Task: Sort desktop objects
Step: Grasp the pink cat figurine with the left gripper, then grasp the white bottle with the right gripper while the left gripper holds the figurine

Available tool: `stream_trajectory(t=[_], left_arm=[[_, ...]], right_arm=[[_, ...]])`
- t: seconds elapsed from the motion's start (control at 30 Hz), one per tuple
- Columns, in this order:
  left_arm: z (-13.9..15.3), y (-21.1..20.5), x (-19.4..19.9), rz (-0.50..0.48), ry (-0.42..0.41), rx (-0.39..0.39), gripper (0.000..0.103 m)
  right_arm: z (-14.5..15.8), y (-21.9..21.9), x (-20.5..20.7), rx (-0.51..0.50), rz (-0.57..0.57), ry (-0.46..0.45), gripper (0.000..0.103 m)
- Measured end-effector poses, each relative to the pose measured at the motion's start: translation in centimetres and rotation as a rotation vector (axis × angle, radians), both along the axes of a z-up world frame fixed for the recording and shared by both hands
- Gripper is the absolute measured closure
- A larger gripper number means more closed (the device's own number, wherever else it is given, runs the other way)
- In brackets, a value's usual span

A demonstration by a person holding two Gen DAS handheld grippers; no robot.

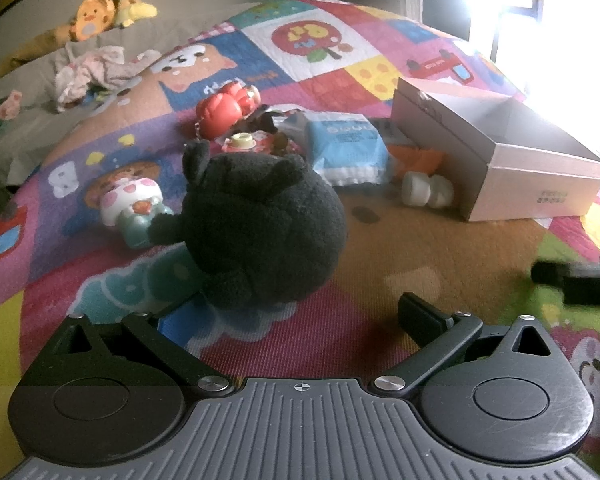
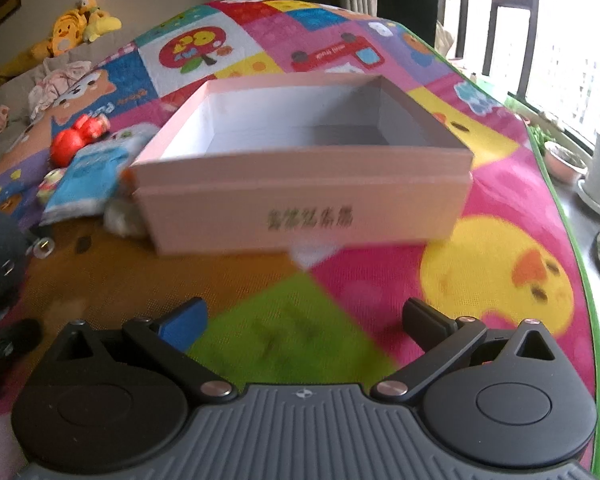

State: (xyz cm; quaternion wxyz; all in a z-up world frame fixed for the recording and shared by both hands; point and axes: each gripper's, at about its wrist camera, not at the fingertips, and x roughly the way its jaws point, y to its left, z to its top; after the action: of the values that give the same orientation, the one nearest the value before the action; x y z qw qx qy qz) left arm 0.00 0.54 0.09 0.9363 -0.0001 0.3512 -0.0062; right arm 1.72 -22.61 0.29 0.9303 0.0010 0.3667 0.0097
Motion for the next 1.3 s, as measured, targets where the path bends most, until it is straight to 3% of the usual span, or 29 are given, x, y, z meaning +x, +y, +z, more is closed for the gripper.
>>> stream_trajectory(t=[0.23,0.37,0.5,0.57,0.7,0.83,0.87,0.97,1.03,1.07,1.13,1.3], left_arm=[[0.1,0.8,-0.4,-0.097,0.035,0.011,0.0],[0.2,1.0,-0.6,-0.116,0.02,0.005,0.0],[0.8,1.7,-1.4,-0.119,-0.013,-0.068,0.0],[2.0,2.5,-2.2,-0.115,-0.079,-0.109,0.0],[4.7,6.0,-2.1,0.059,-0.219,-0.151,0.0],[4.7,10.3,1.9,0.259,-0.158,-0.16,0.0],[4.5,10.8,2.8,0.269,-0.135,-0.163,0.002],[2.8,11.4,6.0,0.275,-0.043,-0.155,0.022],[1.9,11.6,7.6,0.286,-0.011,-0.147,0.023],[1.6,11.8,7.8,0.285,-0.014,-0.155,0.025],[1.4,12.0,7.5,0.29,-0.025,-0.133,0.047],[2.8,11.7,4.8,0.267,-0.108,-0.082,0.052]], right_arm=[[0.3,-0.3,-1.5,-0.006,0.082,0.02,0.0],[0.3,0.0,-1.3,-0.007,0.072,0.027,0.0],[0.2,-0.2,-1.3,-0.003,0.075,0.023,0.0],[0.2,-0.2,-1.4,-0.006,0.077,0.023,0.0],[0.2,-0.1,-1.5,-0.006,0.076,0.011,0.0],[0.2,-0.1,-1.6,-0.007,0.07,0.004,0.0],[0.2,0.0,-1.6,-0.008,0.069,0.003,0.0],[0.2,0.0,-1.6,-0.008,0.069,0.002,0.0],[0.2,0.0,-1.6,-0.008,0.069,0.003,0.0],[0.2,0.0,-1.6,-0.009,0.069,0.003,0.0],[0.2,0.0,-1.6,-0.008,0.069,0.003,0.0],[0.2,0.1,-1.6,-0.008,0.069,0.002,0.0]])
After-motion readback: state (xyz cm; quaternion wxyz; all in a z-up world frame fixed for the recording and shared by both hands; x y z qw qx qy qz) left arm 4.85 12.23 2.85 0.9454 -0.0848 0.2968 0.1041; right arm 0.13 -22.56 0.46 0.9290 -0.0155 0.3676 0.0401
